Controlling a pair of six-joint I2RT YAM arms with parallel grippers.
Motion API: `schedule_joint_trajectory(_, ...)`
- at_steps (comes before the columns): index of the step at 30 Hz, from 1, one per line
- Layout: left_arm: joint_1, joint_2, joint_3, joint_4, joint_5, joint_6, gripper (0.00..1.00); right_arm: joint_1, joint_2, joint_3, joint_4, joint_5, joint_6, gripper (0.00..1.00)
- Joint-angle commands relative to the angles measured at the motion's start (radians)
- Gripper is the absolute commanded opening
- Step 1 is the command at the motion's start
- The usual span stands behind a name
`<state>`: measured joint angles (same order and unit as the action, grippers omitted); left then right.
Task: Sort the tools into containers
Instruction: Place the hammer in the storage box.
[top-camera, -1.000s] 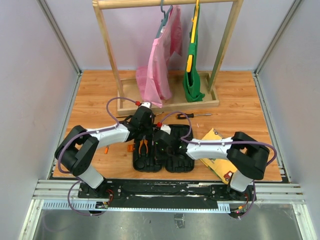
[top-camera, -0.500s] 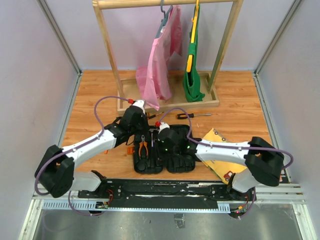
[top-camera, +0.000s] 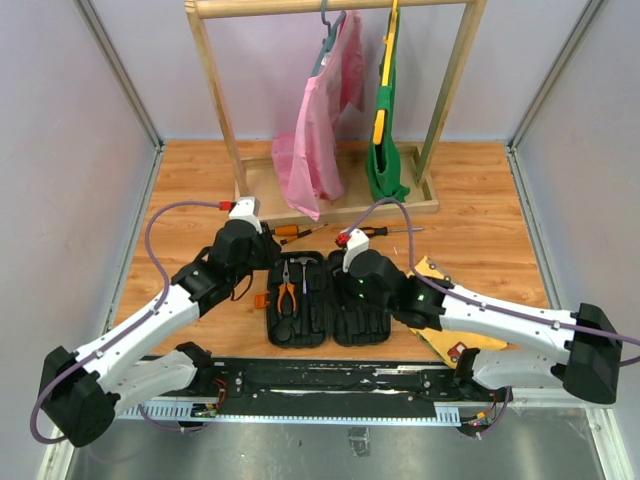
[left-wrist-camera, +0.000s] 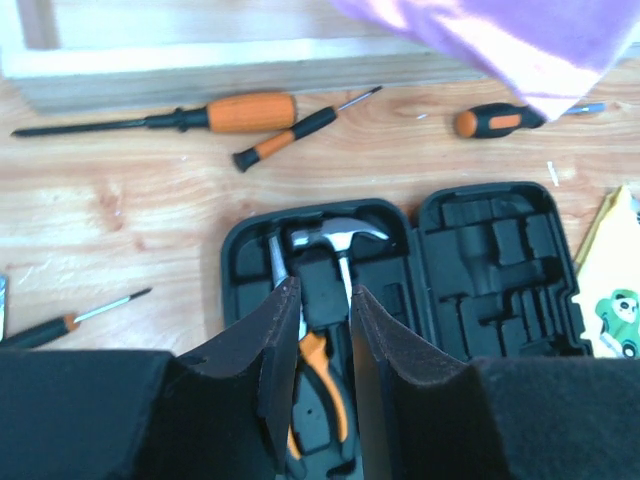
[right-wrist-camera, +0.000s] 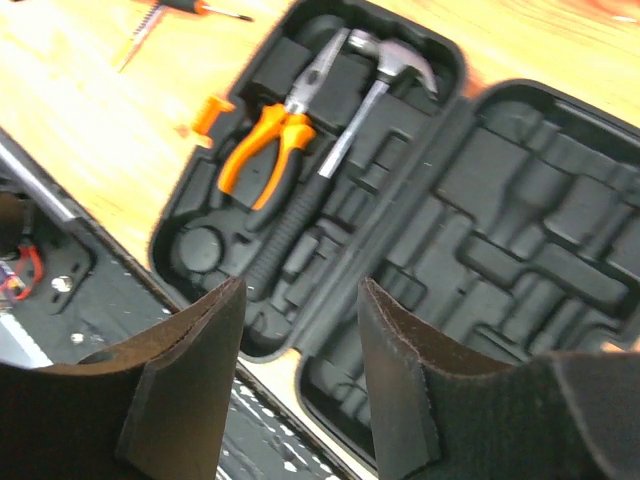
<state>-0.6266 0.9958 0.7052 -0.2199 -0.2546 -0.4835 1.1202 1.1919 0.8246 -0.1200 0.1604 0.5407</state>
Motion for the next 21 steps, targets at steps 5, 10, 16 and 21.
schedule_joint_trajectory(5, 0.029, -0.108, -0.093, -0.146, -0.147, -0.122, 0.32, -0.067, -0.137, -0.101, -0.184, 0.178, -0.006, 0.55)
schedule_joint_trajectory(10, 0.046, -0.114, -0.115, -0.165, -0.174, -0.191, 0.33, -0.119, -0.210, -0.172, -0.181, 0.159, 0.004, 0.59)
schedule_joint_trajectory(16, 0.097, -0.094, -0.131, -0.182, -0.175, -0.238, 0.35, -0.235, -0.236, -0.223, -0.157, 0.033, -0.017, 0.60)
schedule_joint_trajectory(21, 0.177, -0.121, -0.165, -0.170, -0.177, -0.280, 0.40, -0.305, -0.238, -0.260, -0.109, -0.083, -0.026, 0.60)
